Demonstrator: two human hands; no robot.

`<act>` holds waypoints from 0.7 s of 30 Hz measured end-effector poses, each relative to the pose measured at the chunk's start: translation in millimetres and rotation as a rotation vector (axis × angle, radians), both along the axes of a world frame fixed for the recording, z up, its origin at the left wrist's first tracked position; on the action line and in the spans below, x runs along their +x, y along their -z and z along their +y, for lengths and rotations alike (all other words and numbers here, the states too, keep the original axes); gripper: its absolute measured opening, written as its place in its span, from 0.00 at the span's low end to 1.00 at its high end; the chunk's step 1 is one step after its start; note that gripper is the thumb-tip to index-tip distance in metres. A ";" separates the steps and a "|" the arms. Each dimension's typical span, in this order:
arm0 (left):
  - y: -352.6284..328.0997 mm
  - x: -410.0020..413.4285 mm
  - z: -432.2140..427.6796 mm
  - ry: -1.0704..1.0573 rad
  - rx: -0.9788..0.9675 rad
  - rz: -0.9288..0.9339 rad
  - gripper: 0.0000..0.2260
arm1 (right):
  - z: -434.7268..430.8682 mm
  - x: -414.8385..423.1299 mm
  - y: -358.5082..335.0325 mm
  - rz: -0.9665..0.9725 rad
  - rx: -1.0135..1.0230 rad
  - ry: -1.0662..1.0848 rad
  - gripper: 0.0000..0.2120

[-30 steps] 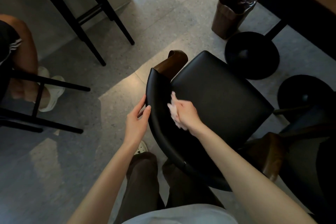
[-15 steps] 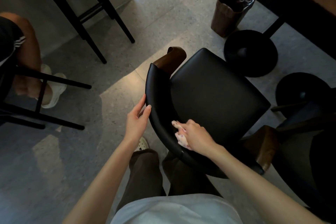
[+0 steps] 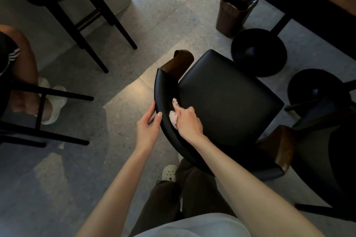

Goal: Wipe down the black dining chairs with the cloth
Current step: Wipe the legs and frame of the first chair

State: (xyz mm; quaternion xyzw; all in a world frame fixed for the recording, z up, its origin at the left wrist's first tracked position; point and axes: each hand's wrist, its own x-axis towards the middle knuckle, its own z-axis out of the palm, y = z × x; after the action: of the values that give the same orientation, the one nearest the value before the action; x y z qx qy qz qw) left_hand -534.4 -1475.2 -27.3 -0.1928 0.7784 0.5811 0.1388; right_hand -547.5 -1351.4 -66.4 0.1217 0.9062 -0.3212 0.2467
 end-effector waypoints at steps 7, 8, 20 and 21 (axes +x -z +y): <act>-9.7 -0.9 -3.4 0.049 -0.003 -0.032 0.23 | 65.1 61.6 -25.2 -0.177 0.159 -0.255 0.17; -11.3 -1.5 -4.9 0.063 0.000 -0.034 0.23 | 66.1 60.9 -33.0 -0.178 0.166 -0.246 0.16; -9.1 5.0 -37.0 0.332 -0.021 -0.050 0.30 | -52.9 4.0 -24.5 0.272 0.149 0.264 0.25; -8.6 5.2 -37.8 0.350 -0.027 -0.046 0.30 | -50.3 9.8 -25.2 0.294 0.194 0.221 0.23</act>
State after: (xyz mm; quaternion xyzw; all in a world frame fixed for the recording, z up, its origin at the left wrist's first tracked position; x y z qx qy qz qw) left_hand -529.1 -1513.0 -18.6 -0.0695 0.8045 0.5329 0.2529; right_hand -537.7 -1401.7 -41.2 0.1950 0.9403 -0.2721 0.0620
